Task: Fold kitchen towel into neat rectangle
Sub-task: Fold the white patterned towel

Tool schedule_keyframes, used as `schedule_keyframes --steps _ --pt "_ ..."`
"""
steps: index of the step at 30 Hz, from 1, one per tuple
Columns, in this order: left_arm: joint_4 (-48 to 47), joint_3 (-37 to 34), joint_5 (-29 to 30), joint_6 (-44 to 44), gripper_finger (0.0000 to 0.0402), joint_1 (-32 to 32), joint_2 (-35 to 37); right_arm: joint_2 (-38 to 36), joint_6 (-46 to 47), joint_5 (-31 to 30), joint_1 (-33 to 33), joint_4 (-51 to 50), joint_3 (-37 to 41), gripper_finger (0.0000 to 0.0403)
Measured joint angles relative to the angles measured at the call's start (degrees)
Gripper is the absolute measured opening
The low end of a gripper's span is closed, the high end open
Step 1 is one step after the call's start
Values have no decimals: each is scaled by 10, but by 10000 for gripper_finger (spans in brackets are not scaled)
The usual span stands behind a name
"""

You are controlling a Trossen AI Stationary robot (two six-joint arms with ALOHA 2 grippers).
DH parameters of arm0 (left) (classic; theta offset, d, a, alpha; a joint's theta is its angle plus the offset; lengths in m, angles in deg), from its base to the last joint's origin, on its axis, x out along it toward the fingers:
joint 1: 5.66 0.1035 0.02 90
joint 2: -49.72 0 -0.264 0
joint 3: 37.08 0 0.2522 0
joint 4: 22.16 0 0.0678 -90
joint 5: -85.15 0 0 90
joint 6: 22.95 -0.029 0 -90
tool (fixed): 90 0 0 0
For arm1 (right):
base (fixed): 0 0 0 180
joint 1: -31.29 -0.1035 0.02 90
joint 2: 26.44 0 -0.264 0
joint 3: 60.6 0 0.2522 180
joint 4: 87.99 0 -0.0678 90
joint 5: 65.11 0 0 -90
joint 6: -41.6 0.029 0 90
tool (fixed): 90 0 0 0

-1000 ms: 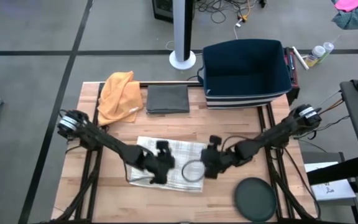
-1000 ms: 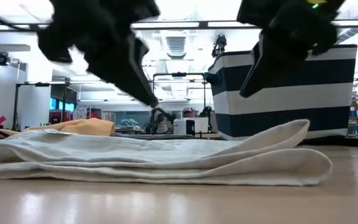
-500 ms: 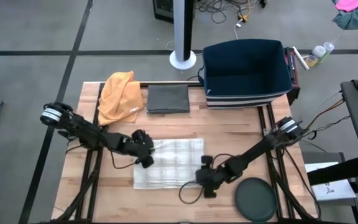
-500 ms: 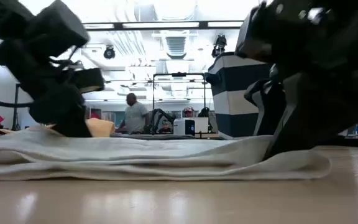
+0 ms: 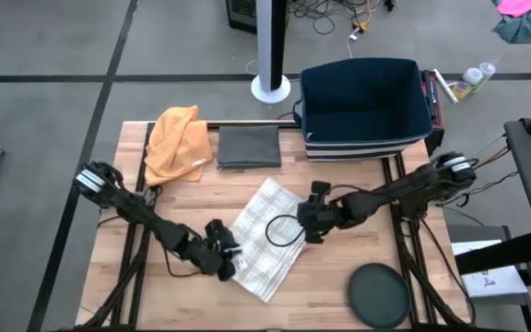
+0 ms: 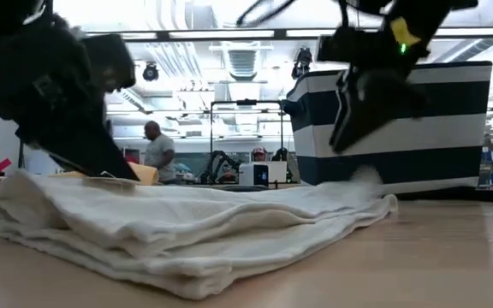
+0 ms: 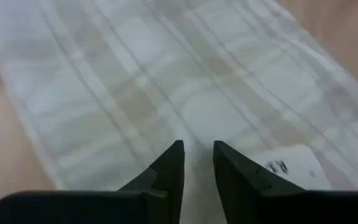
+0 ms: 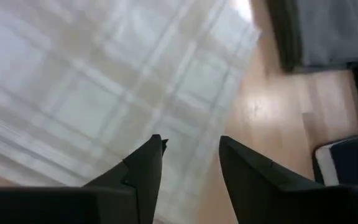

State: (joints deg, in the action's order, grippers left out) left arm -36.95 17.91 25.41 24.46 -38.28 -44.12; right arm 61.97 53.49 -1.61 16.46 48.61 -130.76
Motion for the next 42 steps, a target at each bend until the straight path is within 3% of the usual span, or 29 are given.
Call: schedule_keyframes --steps 4,6,9,15,17,23,30,36,42 --pt "-127 73 46 -19 77 6 -13 -18 50 60 -28 30 6 145" --pt "-198 94 91 -25 77 12 -13 -13 75 61 -46 64 12 144" --pt "-221 103 117 -40 77 25 -17 17 99 60 -72 167 29 147" --pt "-222 50 70 -24 77 46 -16 140 111 84 -107 466 29 153" --pt "-189 29 45 1 77 43 -15 186 115 107 -112 507 15 152" --pt "-186 -2 41 41 77 8 1 241 163 156 -114 376 -33 140" --pt "-223 0 96 79 77 -76 79 181 168 135 -117 187 -46 131" --pt "-101 -11 164 74 77 -172 98 122 167 93 -133 227 -42 133" --pt "25 -3 188 52 77 -231 -5 140 183 62 -164 351 -42 134"
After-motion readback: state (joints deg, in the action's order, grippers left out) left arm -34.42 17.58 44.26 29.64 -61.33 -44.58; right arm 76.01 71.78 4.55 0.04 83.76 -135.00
